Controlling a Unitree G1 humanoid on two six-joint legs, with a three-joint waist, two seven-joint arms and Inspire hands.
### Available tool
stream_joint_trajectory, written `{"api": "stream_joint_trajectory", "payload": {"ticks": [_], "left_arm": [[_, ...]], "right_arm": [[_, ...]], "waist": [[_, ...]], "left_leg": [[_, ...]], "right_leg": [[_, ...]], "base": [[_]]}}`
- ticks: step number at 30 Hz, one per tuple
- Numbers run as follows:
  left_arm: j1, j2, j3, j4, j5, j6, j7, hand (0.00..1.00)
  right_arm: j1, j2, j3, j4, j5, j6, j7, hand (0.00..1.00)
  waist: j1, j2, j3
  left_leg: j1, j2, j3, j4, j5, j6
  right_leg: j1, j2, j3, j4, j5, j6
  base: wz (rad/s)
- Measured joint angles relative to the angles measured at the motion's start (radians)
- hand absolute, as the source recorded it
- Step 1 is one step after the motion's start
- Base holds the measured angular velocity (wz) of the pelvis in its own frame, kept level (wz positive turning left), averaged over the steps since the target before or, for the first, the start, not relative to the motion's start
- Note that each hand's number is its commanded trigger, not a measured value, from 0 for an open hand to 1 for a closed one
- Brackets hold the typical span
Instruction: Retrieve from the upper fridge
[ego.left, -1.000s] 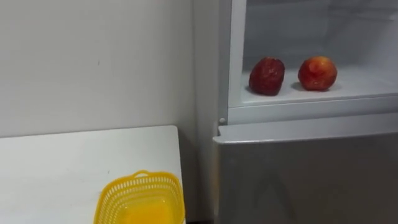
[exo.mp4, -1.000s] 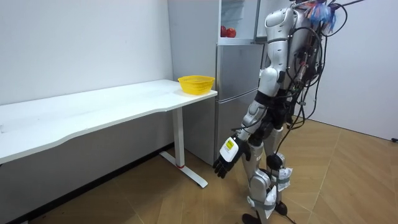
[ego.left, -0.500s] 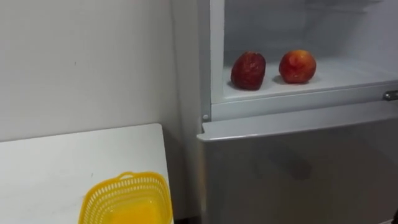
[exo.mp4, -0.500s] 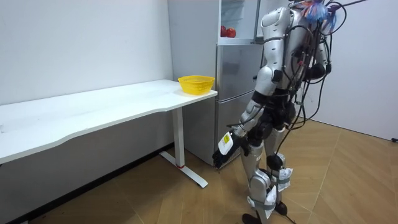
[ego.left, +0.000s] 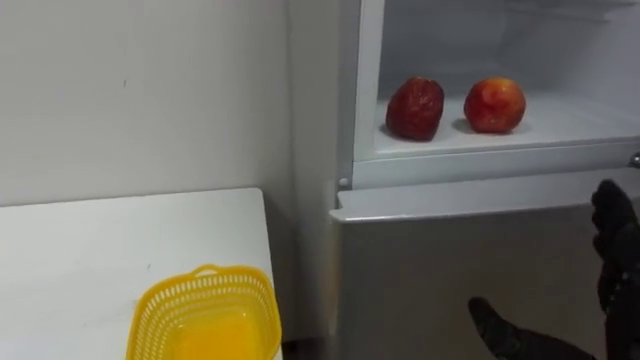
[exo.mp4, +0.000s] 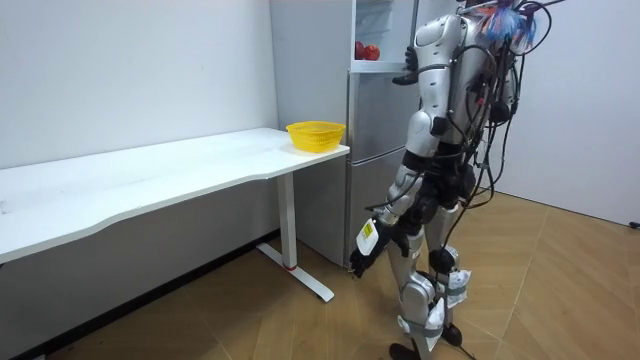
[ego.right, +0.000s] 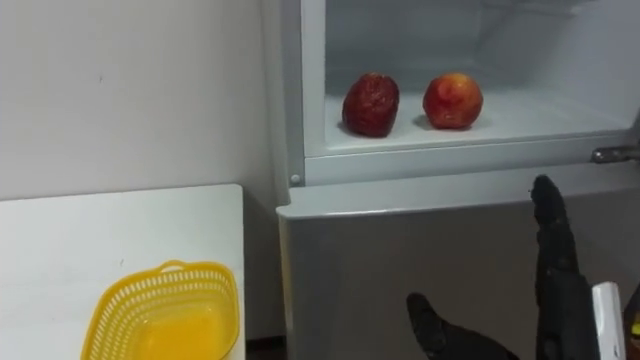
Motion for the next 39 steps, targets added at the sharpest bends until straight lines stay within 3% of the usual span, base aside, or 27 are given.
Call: {"api": "stream_joint_trajectory", "payload": {"ticks": [4, 9, 16, 20, 22, 25, 29, 31, 39], "left_arm": [[0.0, 0.005, 0.001, 0.002, 0.001, 0.0, -0.024, 0.0], [-0.016, 0.01, 0.0, 0.013, 0.002, 0.0, -0.046, 0.0], [-0.05, 0.024, 0.001, 0.016, 0.004, 0.005, -0.065, 0.0], [-0.048, 0.03, 0.002, -0.008, 0.043, 0.016, -0.075, 0.0], [-0.034, 0.031, 0.002, -0.028, 0.064, 0.022, -0.08, 0.0], [-0.022, 0.031, 0.002, -0.028, 0.069, 0.022, -0.084, 0.0], [-0.017, 0.031, 0.004, -0.028, 0.068, 0.022, -0.088, 0.0], [-0.018, 0.031, 0.005, -0.026, 0.069, 0.021, -0.089, 0.0], [-0.011, 0.028, 0.023, -0.022, 0.077, 0.027, -0.106, 0.0]], "right_arm": [[-0.044, 0.0, 0.011, -0.023, -0.068, -0.028, -0.024, 0.0], [-0.08, -0.001, 0.024, -0.038, -0.115, -0.03, -0.029, 0.0], [-0.159, -0.055, 0.06, -0.033, -0.188, -0.039, -0.059, 0.0], [-0.213, -0.066, 0.05, -0.029, -0.193, -0.039, -0.078, 0.0], [-0.246, -0.07, 0.032, 0.021, -0.181, -0.055, -0.086, 0.0], [-0.267, -0.075, 0.004, 0.075, -0.15, -0.049, -0.095, 0.0], [-0.271, -0.078, -0.024, 0.099, -0.111, -0.05, -0.095, 0.0], [-0.277, -0.103, -0.058, 0.126, -0.053, -0.049, -0.095, 0.0], [-0.328, -0.143, -0.131, 0.174, 0.075, -0.046, -0.097, 0.0]], "waist": [[0.005, -0.001, 0.0015], [0.025, -0.002, 0.0014], [0.06, -0.021, 0.0123], [0.064, -0.029, 0.0107], [0.059, -0.035, 0.011], [0.05, -0.036, 0.0103], [0.051, -0.035, 0.0106], [0.048, -0.035, 0.0109], [0.05, -0.037, 0.0097]], "left_leg": [[-0.001, 0.005, 0.0, 0.0, 0.0, 0.0], [-0.001, 0.007, 0.0, 0.002, 0.001, -0.002], [-0.004, 0.007, -0.006, 0.015, 0.001, -0.002], [-0.02, 0.006, -0.029, 0.016, 0.001, -0.002], [-0.021, 0.007, -0.04, 0.022, 0.001, -0.002], [-0.021, 0.007, -0.059, 0.021, 0.001, -0.002], [-0.02, 0.007, -0.064, 0.022, 0.001, -0.002], [-0.02, 0.004, -0.079, 0.024, 0.001, -0.002], [-0.016, 0.003, -0.084, 0.03, 0.002, -0.003]], "right_leg": [[0.003, 0.005, 0.0, -0.008, 0.009, -0.002], [0.004, 0.006, -0.002, -0.007, 0.011, -0.005], [0.004, 0.006, -0.004, -0.01, 0.012, -0.006], [0.004, 0.004, -0.026, -0.027, 0.023, -0.004], [0.012, 0.004, -0.045, -0.026, 0.025, -0.006], [0.021, 0.0, -0.081, -0.026, 0.025, -0.006], [0.025, 0.0, -0.085, -0.028, 0.025, -0.006], [0.031, -0.005, -0.106, -0.028, 0.024, -0.005], [0.047, -0.005, -0.111, -0.042, 0.024, -0.005]], "base": [[0.0], [0.0], [0.02], [0.12], [0.13], [0.2], [0.04], [0.16], [0.02]]}}
